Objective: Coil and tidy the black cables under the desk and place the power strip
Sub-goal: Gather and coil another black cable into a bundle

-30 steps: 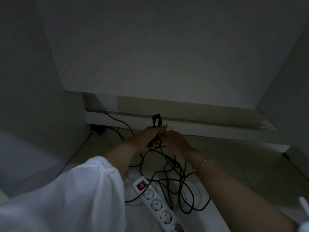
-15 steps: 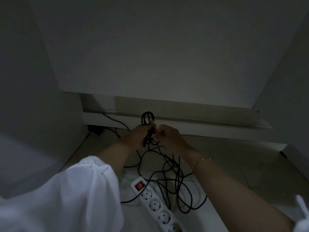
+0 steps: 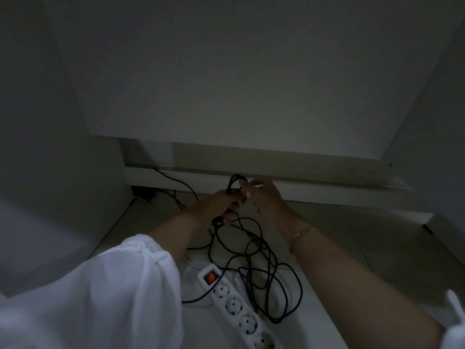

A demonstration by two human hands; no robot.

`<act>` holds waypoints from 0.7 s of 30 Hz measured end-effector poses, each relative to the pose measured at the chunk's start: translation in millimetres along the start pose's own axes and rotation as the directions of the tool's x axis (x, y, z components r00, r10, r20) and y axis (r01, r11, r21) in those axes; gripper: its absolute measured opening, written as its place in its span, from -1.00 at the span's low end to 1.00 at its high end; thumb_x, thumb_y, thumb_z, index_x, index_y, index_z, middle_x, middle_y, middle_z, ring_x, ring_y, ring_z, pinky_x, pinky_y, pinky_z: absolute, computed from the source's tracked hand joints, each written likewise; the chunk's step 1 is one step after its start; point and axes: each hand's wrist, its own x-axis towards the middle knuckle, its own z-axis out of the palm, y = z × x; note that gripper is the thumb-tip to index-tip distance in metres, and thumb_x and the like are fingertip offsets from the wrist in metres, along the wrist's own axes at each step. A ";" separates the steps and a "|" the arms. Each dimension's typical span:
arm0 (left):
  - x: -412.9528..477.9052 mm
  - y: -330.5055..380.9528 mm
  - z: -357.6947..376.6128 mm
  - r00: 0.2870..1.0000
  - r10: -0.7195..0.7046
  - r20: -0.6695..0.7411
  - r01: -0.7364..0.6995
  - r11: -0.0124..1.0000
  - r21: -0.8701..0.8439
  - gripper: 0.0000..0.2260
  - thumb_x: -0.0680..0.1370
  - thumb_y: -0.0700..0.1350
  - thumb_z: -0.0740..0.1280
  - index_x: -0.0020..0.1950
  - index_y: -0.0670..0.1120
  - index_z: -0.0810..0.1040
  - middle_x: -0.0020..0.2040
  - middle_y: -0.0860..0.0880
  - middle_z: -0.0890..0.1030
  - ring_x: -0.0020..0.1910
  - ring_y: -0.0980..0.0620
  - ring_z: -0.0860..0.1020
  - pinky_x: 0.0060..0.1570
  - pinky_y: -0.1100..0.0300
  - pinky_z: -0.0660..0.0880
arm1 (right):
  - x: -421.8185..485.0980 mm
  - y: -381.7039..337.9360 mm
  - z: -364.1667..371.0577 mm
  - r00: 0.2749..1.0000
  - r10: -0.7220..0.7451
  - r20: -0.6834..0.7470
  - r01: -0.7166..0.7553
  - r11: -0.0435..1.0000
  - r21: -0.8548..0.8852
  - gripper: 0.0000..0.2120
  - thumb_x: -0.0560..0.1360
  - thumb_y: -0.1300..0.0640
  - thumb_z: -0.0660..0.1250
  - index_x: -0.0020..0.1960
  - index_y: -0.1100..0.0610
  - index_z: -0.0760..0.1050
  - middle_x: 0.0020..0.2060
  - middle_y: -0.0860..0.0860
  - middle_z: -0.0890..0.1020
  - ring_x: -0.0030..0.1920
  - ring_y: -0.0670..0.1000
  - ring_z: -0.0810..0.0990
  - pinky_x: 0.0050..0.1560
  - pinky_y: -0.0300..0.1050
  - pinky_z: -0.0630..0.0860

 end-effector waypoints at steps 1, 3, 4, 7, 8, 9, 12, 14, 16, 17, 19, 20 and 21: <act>0.1 -0.6 1.8 1.000 -0.005 0.021 0.005 1.000 0.002 -0.73 0.65 -0.04 0.10 -0.21 -0.09 0.36 -0.56 0.12 0.26 -0.63 0.16 0.17 -0.60 0.35 0.20 | 0.1 0.2 -1.2 1.000 0.005 0.026 -0.006 1.000 0.013 -0.71 0.52 0.05 0.32 0.13 0.21 0.43 -0.34 0.00 0.48 -0.46 -0.14 0.43 -0.68 -0.46 0.23; -0.1 -1.3 6.6 0.999 -0.022 0.037 0.022 1.000 0.003 -0.75 0.65 -0.05 0.11 -0.20 -0.09 0.37 -0.57 0.12 0.26 -0.63 0.16 0.17 -0.60 0.35 0.19 | -2.4 -0.9 -4.4 0.994 0.042 0.102 -0.041 0.999 -0.010 -0.83 0.53 0.11 0.30 0.02 0.21 0.47 -0.38 0.03 0.47 -0.48 -0.12 0.42 -0.66 -0.45 0.23; -1.2 -1.5 8.9 0.999 -0.024 0.042 0.024 1.000 0.004 -0.76 0.64 -0.05 0.13 -0.21 -0.08 0.37 -0.57 0.12 0.26 -0.63 0.17 0.16 -0.60 0.35 0.17 | -3.4 -0.5 -6.5 0.991 0.068 0.118 -0.067 0.998 -0.011 -0.87 0.53 0.13 0.29 -0.06 0.21 0.48 -0.39 0.04 0.47 -0.47 -0.10 0.41 -0.65 -0.43 0.24; -5.3 0.2 14.3 0.997 0.006 0.083 -0.008 0.999 0.031 -0.71 0.61 0.02 0.19 -0.29 -0.04 0.37 -0.56 0.14 0.27 -0.61 0.18 0.16 -0.59 0.34 0.15 | -3.2 0.2 -14.2 0.978 0.169 0.120 -0.184 0.973 0.136 -0.79 0.51 0.16 0.29 -0.29 0.17 0.45 -0.42 0.05 0.46 -0.49 -0.08 0.39 -0.59 -0.34 0.24; -5.8 1.2 14.9 0.995 0.016 0.095 -0.019 0.999 0.033 -0.69 0.60 0.04 0.20 -0.32 -0.02 0.37 -0.55 0.14 0.26 -0.60 0.17 0.16 -0.57 0.34 0.15 | -2.2 0.5 -17.0 0.970 0.201 0.133 -0.226 0.950 0.213 -0.76 0.51 0.16 0.28 -0.33 0.15 0.41 -0.44 0.04 0.44 -0.54 -0.10 0.38 -0.61 -0.35 0.22; -6.7 1.7 15.5 0.994 0.026 0.109 -0.030 0.999 0.038 -0.67 0.60 0.04 0.21 -0.36 0.01 0.37 -0.55 0.14 0.25 -0.59 0.17 0.15 -0.55 0.33 0.14 | -0.6 1.2 -19.8 0.960 0.231 0.157 -0.268 0.920 0.287 -0.75 0.51 0.17 0.28 -0.34 0.14 0.39 -0.47 0.02 0.43 -0.60 -0.12 0.36 -0.63 -0.37 0.20; -6.0 2.2 17.4 0.985 0.046 0.166 -0.049 0.999 0.014 -0.63 0.59 0.07 0.21 -0.42 0.05 0.34 -0.53 0.13 0.21 -0.58 0.16 0.13 -0.48 0.27 0.11 | 2.3 -1.2 -28.1 0.925 0.280 0.257 -0.370 0.821 0.435 -0.74 0.50 0.18 0.23 -0.36 0.13 0.33 -0.55 -0.03 0.42 -0.64 -0.13 0.34 -0.62 -0.40 0.19; -4.4 4.7 19.2 0.982 0.030 0.185 -0.026 0.999 -0.028 -0.63 0.58 0.11 0.20 -0.37 0.00 0.30 -0.53 0.12 0.20 -0.58 0.16 0.13 -0.48 0.27 0.11 | 5.0 -0.3 -31.7 0.920 0.278 0.277 -0.384 0.784 0.488 -0.73 0.49 0.16 0.22 -0.38 0.13 0.33 -0.54 -0.03 0.40 -0.60 -0.11 0.33 -0.59 -0.36 0.22; -3.6 10.9 23.6 0.971 0.018 0.236 0.001 0.997 -0.078 -0.61 0.57 0.22 0.13 -0.32 -0.03 0.33 -0.53 0.12 0.21 -0.59 0.16 0.12 -0.51 0.29 0.14 | 6.7 1.0 -34.0 0.928 0.273 0.252 -0.368 0.772 0.519 -0.74 0.49 0.13 0.23 -0.36 0.13 0.34 -0.49 0.00 0.40 -0.53 -0.05 0.34 -0.48 -0.28 0.28; -3.0 13.9 25.7 0.964 0.016 0.267 0.017 0.992 -0.124 -0.57 0.56 0.26 0.08 -0.30 -0.04 0.36 -0.54 0.12 0.22 -0.60 0.15 0.14 -0.54 0.30 0.17 | 7.5 1.3 -35.1 0.936 0.261 0.234 -0.349 0.761 0.547 -0.74 0.48 0.12 0.24 -0.36 0.14 0.35 -0.45 0.01 0.40 -0.48 -0.01 0.33 -0.38 -0.21 0.33; -2.4 19.5 28.8 0.955 0.015 0.297 0.055 0.973 -0.224 -0.51 0.55 0.29 -0.01 -0.29 -0.06 0.40 -0.54 0.11 0.25 -0.62 0.15 0.17 -0.57 0.35 0.22 | 7.2 2.7 -36.7 0.949 0.224 0.221 -0.313 0.735 0.601 -0.72 0.48 0.10 0.26 -0.38 0.15 0.36 -0.38 0.04 0.40 -0.41 0.08 0.36 -0.20 -0.06 0.46; -2.2 20.8 30.0 0.955 0.016 0.295 0.064 0.964 -0.259 -0.49 0.56 0.28 -0.04 -0.28 -0.07 0.40 -0.54 0.10 0.26 -0.63 0.15 0.18 -0.58 0.36 0.23 | 5.6 2.0 -36.3 0.952 0.205 0.228 -0.303 0.730 0.612 -0.71 0.49 0.10 0.25 -0.39 0.15 0.36 -0.40 0.04 0.44 -0.39 0.14 0.40 -0.20 0.00 0.52; -1.6 20.8 30.7 0.957 0.020 0.290 0.066 0.956 -0.285 -0.49 0.58 0.27 -0.06 -0.26 -0.08 0.40 -0.54 0.10 0.26 -0.64 0.15 0.19 -0.58 0.36 0.23 | 3.3 1.0 -35.6 0.952 0.190 0.240 -0.300 0.729 0.616 -0.69 0.51 0.10 0.23 -0.38 0.15 0.35 -0.45 0.04 0.49 -0.40 0.17 0.46 -0.29 0.02 0.57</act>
